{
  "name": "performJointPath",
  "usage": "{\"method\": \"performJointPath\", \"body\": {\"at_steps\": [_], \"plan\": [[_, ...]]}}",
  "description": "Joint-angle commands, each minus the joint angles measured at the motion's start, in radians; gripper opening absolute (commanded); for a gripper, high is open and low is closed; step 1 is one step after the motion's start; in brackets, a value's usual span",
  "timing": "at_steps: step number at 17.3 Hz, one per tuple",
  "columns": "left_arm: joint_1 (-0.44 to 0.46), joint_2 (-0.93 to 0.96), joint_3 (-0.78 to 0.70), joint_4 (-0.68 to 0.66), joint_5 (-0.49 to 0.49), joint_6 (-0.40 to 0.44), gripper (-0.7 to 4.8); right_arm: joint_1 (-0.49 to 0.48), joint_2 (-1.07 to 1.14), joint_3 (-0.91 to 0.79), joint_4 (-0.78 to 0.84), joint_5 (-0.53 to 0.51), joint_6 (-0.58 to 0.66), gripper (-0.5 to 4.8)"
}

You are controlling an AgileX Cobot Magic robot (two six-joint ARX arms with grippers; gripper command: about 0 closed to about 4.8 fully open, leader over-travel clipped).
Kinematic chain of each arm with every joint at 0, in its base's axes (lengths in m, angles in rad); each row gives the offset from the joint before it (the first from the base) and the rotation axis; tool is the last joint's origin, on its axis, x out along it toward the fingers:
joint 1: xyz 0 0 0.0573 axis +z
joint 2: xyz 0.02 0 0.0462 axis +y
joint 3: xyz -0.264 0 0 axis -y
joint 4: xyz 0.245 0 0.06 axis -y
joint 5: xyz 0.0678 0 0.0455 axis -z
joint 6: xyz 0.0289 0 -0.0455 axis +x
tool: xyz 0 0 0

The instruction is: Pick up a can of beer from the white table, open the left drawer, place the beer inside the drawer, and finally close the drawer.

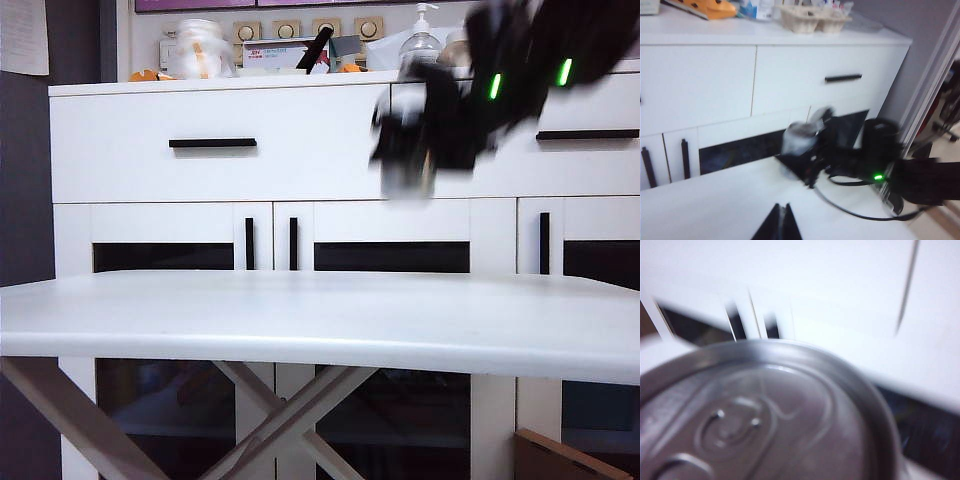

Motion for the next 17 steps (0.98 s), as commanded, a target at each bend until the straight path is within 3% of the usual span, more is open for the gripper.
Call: {"method": "performJointPath", "body": {"at_steps": [1,3,9,11,16,17], "plan": [[0.0,0.001,0.003,0.076,0.003,-0.076,-0.05,0.001,-0.126,0.01,-0.076,-0.006,0.003,-0.05],[0.001,0.015,0.003,0.136,0.002,-0.214,-0.05,0.0,-0.248,0.01,-0.153,-0.005,0.003,-0.05],[0.003,0.117,0.002,0.388,-0.05,-0.445,-0.05,0.001,-0.484,0.01,-0.349,-0.006,0.011,-0.05],[0.039,0.163,0.002,0.485,-0.049,-0.556,-0.05,0.001,-0.539,0.01,-0.402,-0.013,0.018,-0.05],[0.086,0.277,0.002,0.721,-0.072,-0.797,-0.05,0.001,-0.613,0.01,-0.468,-0.118,0.035,-0.05],[0.1,0.312,0.002,0.787,-0.073,-0.879,-0.05,0.002,-0.616,0.01,-0.468,-0.139,0.038,-0.05]]}}
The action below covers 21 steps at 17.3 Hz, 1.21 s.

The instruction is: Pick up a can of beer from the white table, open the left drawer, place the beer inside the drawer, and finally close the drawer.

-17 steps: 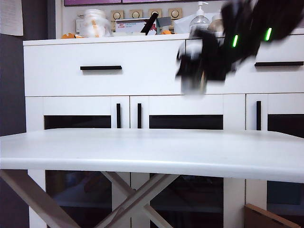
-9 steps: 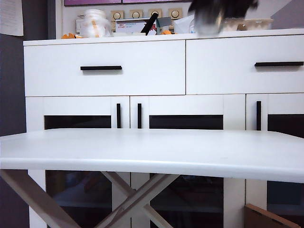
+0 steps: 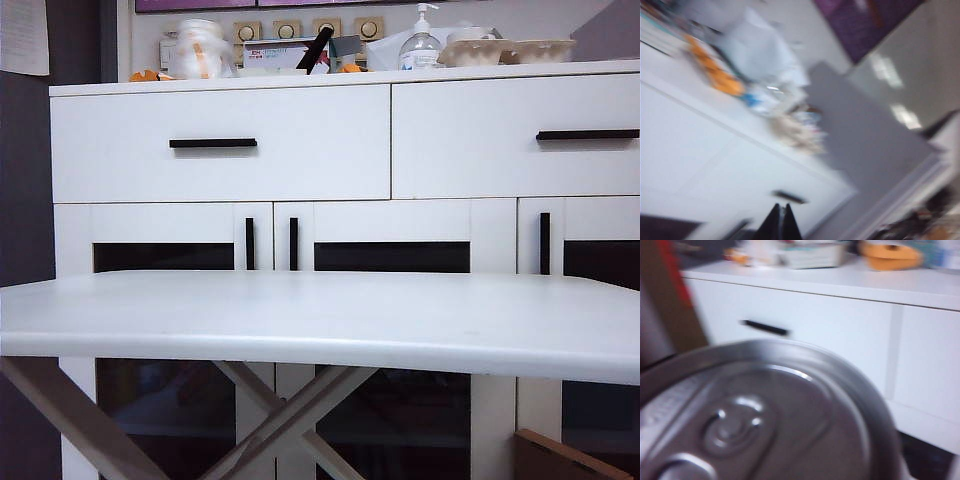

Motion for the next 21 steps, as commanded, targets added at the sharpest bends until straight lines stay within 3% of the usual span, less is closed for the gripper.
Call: {"method": "performJointPath", "body": {"at_steps": [1,5,6,8,13,16,17,19,21], "plan": [[0.035,0.072,0.003,0.19,-0.01,-0.221,-0.05,0.002,-0.017,0.01,0.039,-0.063,0.014,-0.05],[0.079,0.211,0.003,0.335,-0.031,-0.433,-0.05,0.003,-0.023,0.01,0.035,-0.084,0.016,-0.05],[0.096,0.285,0.003,0.413,-0.049,-0.536,-0.05,0.002,-0.023,0.01,0.033,-0.076,0.016,-0.05],[0.111,0.35,0.003,0.473,-0.088,-0.615,-0.05,0.003,-0.023,0.01,0.034,-0.074,0.016,-0.05],[0.133,0.476,0.003,0.514,-0.212,-0.657,0.01,0.003,-0.023,0.01,0.036,-0.074,0.016,-0.05],[0.135,0.523,0.009,0.513,-0.23,-0.65,0.98,0.003,-0.023,0.01,0.034,-0.074,0.016,-0.05],[0.139,0.546,0.026,0.51,-0.226,-0.649,1.84,0.003,-0.023,0.01,0.033,-0.074,0.016,-0.05],[0.139,0.587,0.071,0.505,-0.205,-0.65,3.04,0.003,-0.023,0.01,0.032,-0.074,0.016,-0.05],[0.139,0.637,0.147,0.491,-0.176,-0.653,3.5,0.003,-0.023,0.01,0.032,-0.074,0.016,-0.05]]}}
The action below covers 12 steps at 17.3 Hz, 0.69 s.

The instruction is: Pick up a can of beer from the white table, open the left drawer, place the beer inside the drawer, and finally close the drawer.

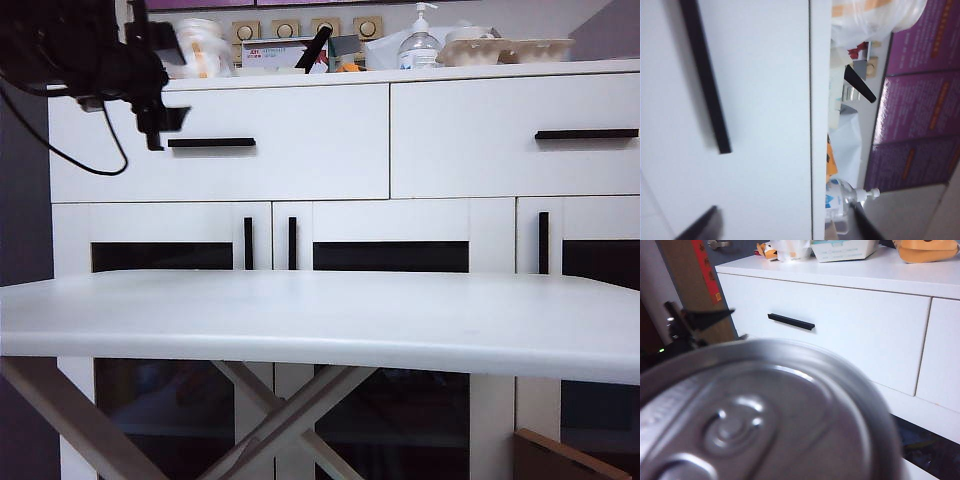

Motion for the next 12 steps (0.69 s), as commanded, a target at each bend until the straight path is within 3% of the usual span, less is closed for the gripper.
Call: {"method": "performJointPath", "body": {"at_steps": [1,6,12], "plan": [[0.002,0.063,0.116,-0.019,0.043,0.001,3.5,0.002,-0.011,0.011,0.057,-0.002,0.004,-0.05],[0.002,0.203,0.357,-0.139,0.069,0.001,3.5,0.002,-0.011,0.011,0.057,-0.002,0.003,-0.05],[0.013,0.263,0.417,-0.196,0.012,-0.003,3.5,0.002,-0.011,0.011,0.057,-0.002,0.004,-0.05]]}}
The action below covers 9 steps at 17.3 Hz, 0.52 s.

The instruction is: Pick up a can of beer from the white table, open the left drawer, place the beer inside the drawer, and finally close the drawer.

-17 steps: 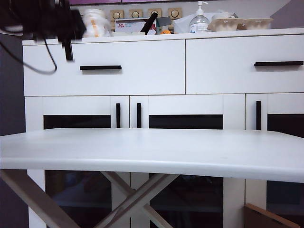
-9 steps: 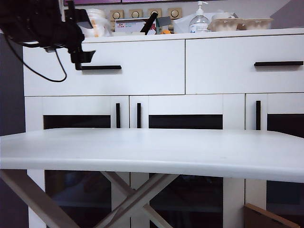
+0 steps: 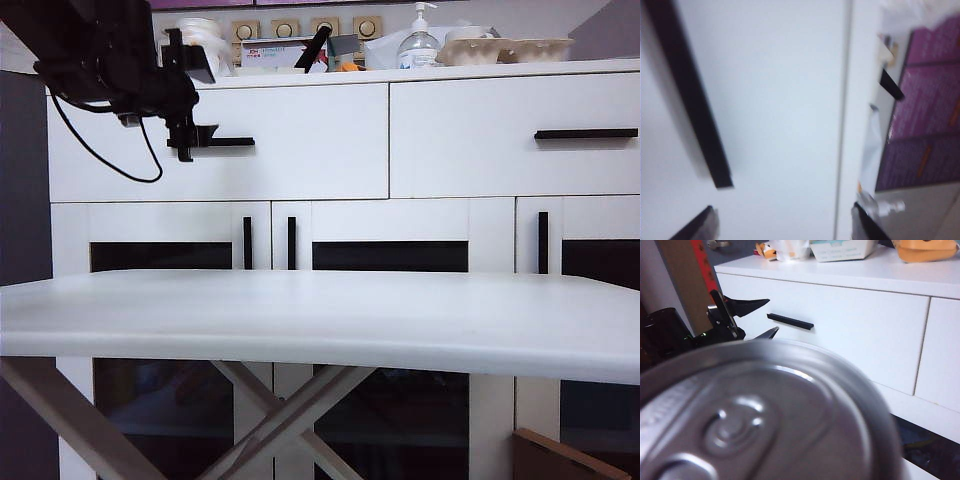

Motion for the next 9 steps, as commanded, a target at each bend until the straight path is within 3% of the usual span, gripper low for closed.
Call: {"method": "performJointPath", "body": {"at_steps": [1,4,9], "plan": [[0.021,0.04,0.053,-0.021,-0.022,-0.005,3.5,0.002,-0.011,0.011,0.058,-0.002,0.003,-0.05],[0.022,0.117,0.181,-0.035,-0.017,-0.025,3.5,0.002,-0.011,0.011,0.058,-0.003,0.015,-0.05],[0.021,0.179,0.312,-0.151,-0.005,0.011,3.5,0.002,-0.013,0.011,0.058,-0.02,0.017,-0.05]]}}
